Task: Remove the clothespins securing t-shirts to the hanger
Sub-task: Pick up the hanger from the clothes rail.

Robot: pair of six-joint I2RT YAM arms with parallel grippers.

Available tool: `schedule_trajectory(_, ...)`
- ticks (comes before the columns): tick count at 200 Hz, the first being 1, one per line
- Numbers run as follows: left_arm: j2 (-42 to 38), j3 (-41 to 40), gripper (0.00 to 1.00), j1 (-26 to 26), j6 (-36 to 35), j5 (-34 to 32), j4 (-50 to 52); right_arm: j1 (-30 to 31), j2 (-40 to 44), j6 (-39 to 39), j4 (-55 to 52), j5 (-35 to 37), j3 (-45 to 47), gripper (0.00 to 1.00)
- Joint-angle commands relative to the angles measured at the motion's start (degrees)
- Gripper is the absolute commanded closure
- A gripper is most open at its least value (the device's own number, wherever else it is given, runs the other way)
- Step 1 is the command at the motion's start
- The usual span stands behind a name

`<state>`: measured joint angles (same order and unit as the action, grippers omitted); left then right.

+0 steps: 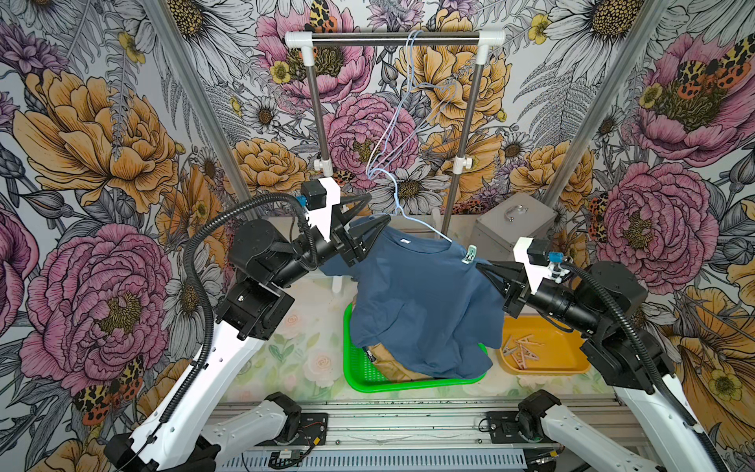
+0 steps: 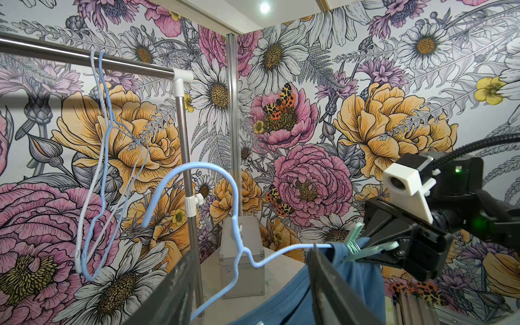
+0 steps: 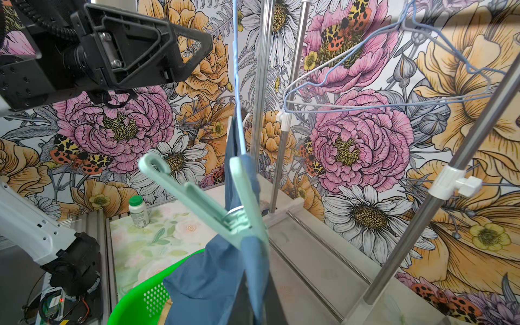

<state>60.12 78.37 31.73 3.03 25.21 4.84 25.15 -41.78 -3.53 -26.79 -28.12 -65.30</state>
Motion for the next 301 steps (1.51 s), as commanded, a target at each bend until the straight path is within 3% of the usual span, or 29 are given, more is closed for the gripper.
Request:
schedule_trajectory(1, 1.83, -0.59, 0.37, -0.5, 1.63, -1.25, 1.31, -0.11, 2.8, 0.29, 9.03, 1.09, 3.83, 1.0)
schedule_trajectory(95, 4.62, -6.19, 0.4, 2.03, 4.18, -1.96, -2.72, -0.17, 10.96, 3.16, 19.56, 3.91, 20.74, 1.0)
schedule_trajectory(135, 2.4, -12.44, 0.4, 2.9, 5.22, -3.38, -7.47, -0.11, 14.29, 8.92, 25.78, 3.4, 27.6, 1.0)
schedule_trajectory(195, 1.65, -17.43, 0.4, 4.6, 5.43, -4.42, -10.14, -0.12, 16.03, 10.1, 26.71, 3.6, 32.08, 1.0)
schedule_trajectory(262, 6.14, -13.43, 0.42, 3.99, 5.93, -2.76, -12.25, -0.18, 16.9, 9.4, 25.25, 3.42, 32.34, 1.0)
schedule_trajectory(301, 8.91, -9.34, 0.49, 4.35, 5.65, -1.12, -12.24, -0.18, 16.48, 8.65, 24.51, 3.26, 31.82, 1.0)
